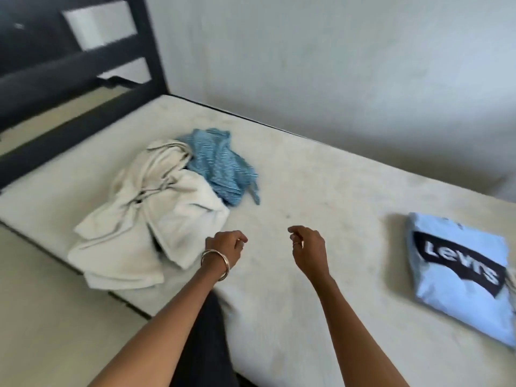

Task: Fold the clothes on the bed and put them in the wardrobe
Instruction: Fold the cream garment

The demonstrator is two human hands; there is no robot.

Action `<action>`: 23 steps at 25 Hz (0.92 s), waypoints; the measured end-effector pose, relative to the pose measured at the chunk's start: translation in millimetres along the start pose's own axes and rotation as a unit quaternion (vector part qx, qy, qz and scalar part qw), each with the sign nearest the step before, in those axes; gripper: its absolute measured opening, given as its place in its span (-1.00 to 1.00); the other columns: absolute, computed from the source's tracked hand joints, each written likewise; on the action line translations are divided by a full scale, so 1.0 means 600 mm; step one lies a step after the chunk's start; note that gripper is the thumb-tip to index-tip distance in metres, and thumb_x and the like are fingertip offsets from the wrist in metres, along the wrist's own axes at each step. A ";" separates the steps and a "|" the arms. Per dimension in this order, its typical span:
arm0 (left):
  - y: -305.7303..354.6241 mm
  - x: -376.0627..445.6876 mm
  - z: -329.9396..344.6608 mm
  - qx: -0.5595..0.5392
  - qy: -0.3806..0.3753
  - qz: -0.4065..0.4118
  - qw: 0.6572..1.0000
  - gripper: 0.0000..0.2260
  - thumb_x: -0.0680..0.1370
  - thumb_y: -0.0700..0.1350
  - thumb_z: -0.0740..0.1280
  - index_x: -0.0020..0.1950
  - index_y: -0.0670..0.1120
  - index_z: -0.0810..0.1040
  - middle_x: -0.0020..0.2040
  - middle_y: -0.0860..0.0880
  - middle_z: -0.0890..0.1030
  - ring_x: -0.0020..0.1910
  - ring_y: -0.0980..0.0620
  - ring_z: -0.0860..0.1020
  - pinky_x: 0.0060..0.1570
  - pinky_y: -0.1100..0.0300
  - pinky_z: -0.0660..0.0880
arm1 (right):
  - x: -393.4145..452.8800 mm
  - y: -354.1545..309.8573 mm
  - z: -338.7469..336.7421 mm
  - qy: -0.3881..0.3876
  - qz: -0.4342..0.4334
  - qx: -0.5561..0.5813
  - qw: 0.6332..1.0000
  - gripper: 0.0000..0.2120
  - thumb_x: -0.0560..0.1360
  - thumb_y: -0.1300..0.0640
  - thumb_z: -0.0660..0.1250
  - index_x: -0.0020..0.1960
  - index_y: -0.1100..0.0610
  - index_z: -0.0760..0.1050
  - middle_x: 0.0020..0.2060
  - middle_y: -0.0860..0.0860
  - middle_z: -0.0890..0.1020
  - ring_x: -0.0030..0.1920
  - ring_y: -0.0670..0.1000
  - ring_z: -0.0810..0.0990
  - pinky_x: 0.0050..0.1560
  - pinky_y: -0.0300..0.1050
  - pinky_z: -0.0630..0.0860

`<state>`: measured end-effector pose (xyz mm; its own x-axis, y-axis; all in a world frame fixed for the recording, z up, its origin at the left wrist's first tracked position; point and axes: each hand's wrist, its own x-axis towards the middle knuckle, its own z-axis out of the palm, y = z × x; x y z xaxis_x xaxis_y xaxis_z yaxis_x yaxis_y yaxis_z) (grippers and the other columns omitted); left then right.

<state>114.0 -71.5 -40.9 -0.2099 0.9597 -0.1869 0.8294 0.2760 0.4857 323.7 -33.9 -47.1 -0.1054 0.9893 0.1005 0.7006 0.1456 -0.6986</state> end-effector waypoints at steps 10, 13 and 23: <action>-0.353 0.119 -0.093 -0.317 0.019 -0.413 0.853 0.02 0.08 0.45 0.44 0.33 -0.18 0.38 0.22 -0.19 0.54 0.17 -0.24 0.54 0.17 -0.13 0.48 | 0.023 -0.178 0.247 -0.082 -0.065 0.062 0.993 -0.74 0.54 0.31 0.28 0.17 0.13 0.61 -0.03 0.02 0.67 0.06 0.13 0.52 0.01 -0.14 0.36; -0.315 0.133 -0.045 -0.420 0.097 -0.372 0.822 -0.15 0.10 0.28 0.51 0.24 -0.18 0.46 0.15 -0.18 0.59 0.09 -0.22 0.58 0.12 -0.09 0.53 | 0.019 -0.169 0.238 -0.111 -0.075 0.064 0.989 -0.76 0.58 0.25 0.27 0.19 0.11 0.60 -0.02 0.00 0.66 0.05 0.07 0.52 0.04 -0.16 0.37; -0.035 0.010 -0.088 -0.369 0.127 0.083 0.917 -0.82 0.49 -0.12 0.37 -0.13 -0.26 0.62 -0.24 -0.05 0.62 -0.24 0.13 0.57 -0.16 0.22 0.48 | 0.118 -0.262 0.143 -0.165 0.127 0.304 0.930 -0.71 0.39 -0.13 0.48 -0.03 0.05 0.61 -0.20 -0.07 0.66 -0.17 -0.08 0.63 -0.13 -0.14 0.55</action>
<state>67.8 -69.1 -7.3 -0.3050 0.9470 0.1009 0.3048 -0.0033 0.9524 145.7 12.9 9.3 -0.2722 0.9217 -0.2763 0.2154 -0.2215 -0.9511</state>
